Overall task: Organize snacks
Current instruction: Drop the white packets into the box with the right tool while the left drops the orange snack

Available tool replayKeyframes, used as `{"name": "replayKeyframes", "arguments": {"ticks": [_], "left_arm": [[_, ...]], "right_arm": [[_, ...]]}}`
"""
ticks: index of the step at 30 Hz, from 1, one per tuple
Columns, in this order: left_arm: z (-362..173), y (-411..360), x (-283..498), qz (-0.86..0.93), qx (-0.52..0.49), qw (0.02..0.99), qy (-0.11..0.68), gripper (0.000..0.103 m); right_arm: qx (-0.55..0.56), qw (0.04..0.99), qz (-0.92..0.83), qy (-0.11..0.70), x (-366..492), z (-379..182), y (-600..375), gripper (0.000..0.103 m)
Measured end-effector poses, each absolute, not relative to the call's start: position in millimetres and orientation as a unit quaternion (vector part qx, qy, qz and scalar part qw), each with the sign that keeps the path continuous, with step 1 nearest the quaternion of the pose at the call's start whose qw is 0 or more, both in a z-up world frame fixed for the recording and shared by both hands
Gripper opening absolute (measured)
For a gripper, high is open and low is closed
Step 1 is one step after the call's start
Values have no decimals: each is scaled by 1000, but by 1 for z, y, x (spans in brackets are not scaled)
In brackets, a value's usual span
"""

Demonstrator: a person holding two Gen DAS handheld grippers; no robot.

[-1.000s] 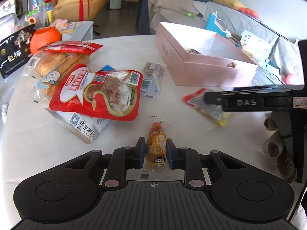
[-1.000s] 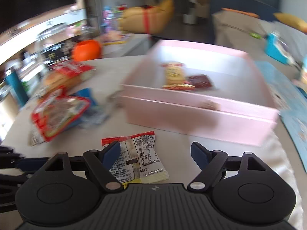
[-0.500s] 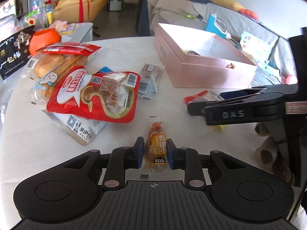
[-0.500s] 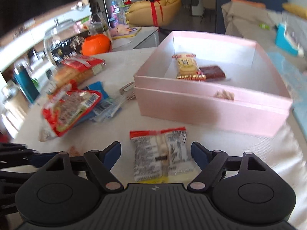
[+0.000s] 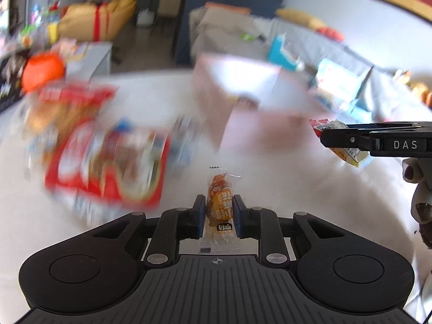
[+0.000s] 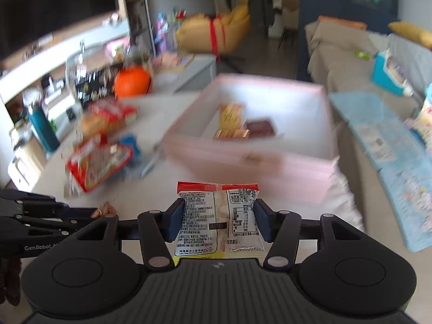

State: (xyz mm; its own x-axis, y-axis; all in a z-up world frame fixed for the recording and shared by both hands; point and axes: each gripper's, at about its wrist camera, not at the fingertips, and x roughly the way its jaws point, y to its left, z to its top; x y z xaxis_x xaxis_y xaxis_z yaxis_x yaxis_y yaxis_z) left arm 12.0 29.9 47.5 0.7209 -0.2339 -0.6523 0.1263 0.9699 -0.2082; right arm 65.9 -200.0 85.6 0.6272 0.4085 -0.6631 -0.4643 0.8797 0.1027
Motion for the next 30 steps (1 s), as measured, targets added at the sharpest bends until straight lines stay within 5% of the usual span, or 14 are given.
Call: {"name": "replayKeyframes", "arguments": {"ticks": [6,7,9,11,18,30], "left_arm": [[113,22,103,-162,-134,935,287,30],[115,22,132,-176,-151,924,303,30],[108,23,180,-183,-166,901,358,30],[104,30,192,-151,-152,908,360,30],[81,77,106,-50,-81,937,335,30],[43,170,-4,35,-180,920,347,30]], "right_arm": [[0,933,215,288,110,148,-213,55],[8,937,212,278,125,157,-211,59],[5,939,197,280,158,168,-203,82],[-11,939,163,303,183,166,-195,84],[7,913,193,361,150,125,-205,83],[50,859,270,433,144,54,-78,73]]}}
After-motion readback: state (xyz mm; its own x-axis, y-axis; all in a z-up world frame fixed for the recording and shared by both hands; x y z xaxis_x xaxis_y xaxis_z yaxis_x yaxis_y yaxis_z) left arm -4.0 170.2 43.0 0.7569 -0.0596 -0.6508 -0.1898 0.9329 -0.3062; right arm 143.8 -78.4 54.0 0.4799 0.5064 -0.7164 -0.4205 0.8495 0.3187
